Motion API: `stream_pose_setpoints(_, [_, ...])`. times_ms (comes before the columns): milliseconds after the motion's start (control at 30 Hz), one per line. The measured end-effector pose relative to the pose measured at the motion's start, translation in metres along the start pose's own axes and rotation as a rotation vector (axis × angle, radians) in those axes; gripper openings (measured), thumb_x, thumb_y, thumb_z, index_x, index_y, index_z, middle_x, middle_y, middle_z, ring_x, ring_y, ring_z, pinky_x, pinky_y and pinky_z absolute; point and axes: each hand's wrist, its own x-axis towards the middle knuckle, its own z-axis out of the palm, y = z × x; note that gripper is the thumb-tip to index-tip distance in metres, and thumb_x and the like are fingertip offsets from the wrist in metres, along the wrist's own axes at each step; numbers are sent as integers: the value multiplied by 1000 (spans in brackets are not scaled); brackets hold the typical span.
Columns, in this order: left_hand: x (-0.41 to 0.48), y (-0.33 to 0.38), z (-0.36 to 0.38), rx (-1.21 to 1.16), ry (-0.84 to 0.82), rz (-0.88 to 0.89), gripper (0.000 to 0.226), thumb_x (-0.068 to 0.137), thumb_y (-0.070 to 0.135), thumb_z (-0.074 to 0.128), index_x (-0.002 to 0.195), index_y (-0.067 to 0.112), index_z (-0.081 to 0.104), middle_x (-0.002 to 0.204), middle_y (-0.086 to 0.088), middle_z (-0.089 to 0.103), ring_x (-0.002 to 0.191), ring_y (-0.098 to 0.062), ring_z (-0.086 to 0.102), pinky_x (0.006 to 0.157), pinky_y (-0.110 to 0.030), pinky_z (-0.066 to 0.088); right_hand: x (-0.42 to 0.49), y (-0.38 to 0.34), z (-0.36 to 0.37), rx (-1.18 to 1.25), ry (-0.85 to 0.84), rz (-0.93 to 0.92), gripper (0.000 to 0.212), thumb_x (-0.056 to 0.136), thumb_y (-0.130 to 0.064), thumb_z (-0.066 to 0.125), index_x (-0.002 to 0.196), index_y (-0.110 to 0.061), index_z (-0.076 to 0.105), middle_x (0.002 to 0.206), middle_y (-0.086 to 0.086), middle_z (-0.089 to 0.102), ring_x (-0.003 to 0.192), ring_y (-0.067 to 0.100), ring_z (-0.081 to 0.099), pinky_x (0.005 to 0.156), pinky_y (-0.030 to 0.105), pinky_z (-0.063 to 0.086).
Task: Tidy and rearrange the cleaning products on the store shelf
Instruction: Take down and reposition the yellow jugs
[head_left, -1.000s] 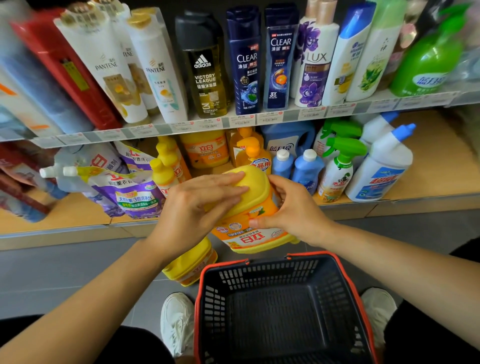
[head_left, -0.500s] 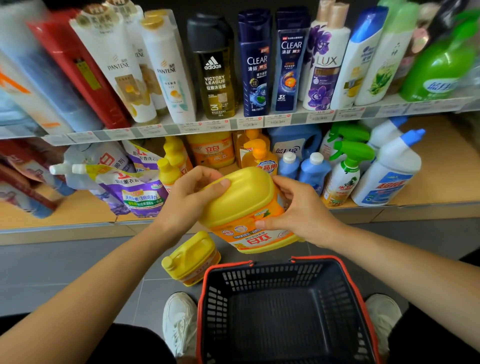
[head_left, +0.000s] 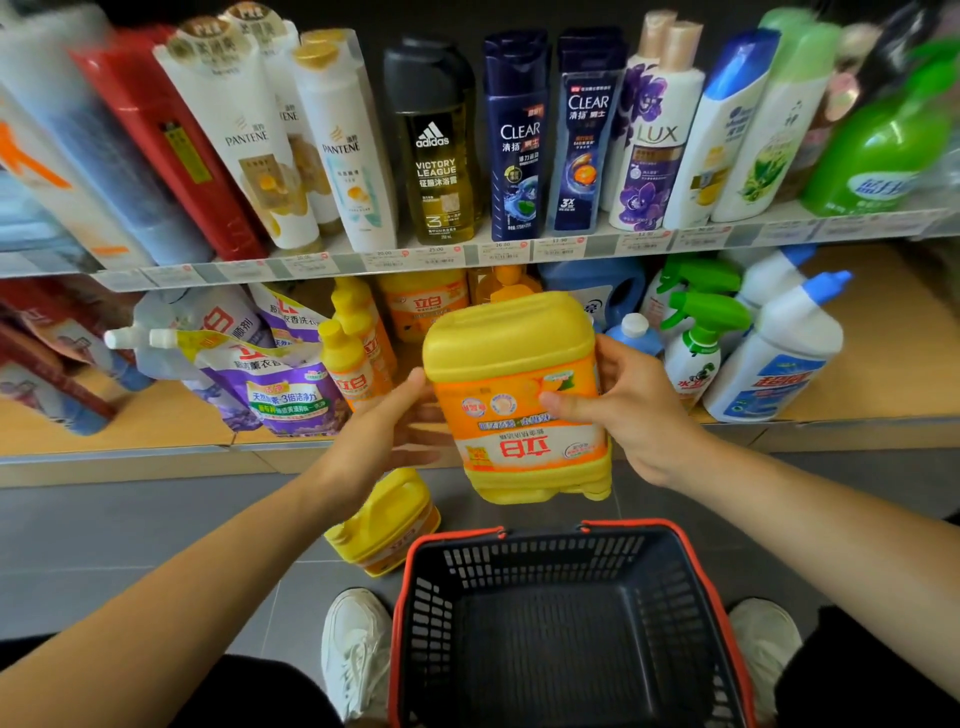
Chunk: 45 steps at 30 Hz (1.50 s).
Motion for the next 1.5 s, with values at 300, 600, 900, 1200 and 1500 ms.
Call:
stream_pose_setpoints(300, [-9, -39, 14, 206, -338, -61, 37, 87, 49, 63, 122, 36, 63, 120, 24, 70, 112, 1, 66, 79, -12, 53, 4, -21, -2, 126, 58, -5, 64, 68, -17, 82, 126, -20, 56, 110, 3, 75, 100, 24, 73, 70, 37, 61])
stream_pose_setpoints(600, [-3, -31, -2, -83, -163, 14, 88, 64, 53, 89, 133, 9, 57, 129, -10, 69, 121, -28, 65, 97, -39, 55, 21, -17, -21, 81, -35, 42, 83, 67, -5, 87, 133, -36, 48, 129, 4, 63, 115, 31, 65, 85, 61, 56])
stream_pose_setpoints(900, [5, -11, -20, -33, 71, 235, 96, 49, 53, 95, 116, -7, 60, 115, -28, 67, 109, -35, 67, 93, -50, 55, 29, 33, -36, -162, -17, 382, 49, 77, -5, 81, 123, -12, 64, 103, 7, 76, 94, 23, 74, 81, 41, 61])
stream_pose_setpoints(1200, [36, -30, 5, 364, 9, 147, 31, 80, 27, 84, 84, 7, 61, 79, -7, 65, 76, -18, 63, 70, -42, 52, 65, 19, -24, -819, 140, -121, 20, 85, -18, 76, 105, -19, 73, 101, -2, 73, 86, 6, 65, 78, 25, 50])
stream_pose_setpoints(1500, [88, -65, 16, 491, -189, -92, 28, 90, 13, 75, 105, -9, 69, 98, -19, 74, 83, -14, 64, 78, -28, 52, 106, 27, -26, -1257, -140, -271, 90, 88, -21, 72, 159, -26, 17, 161, 1, 29, 138, 31, 37, 111, 49, 36])
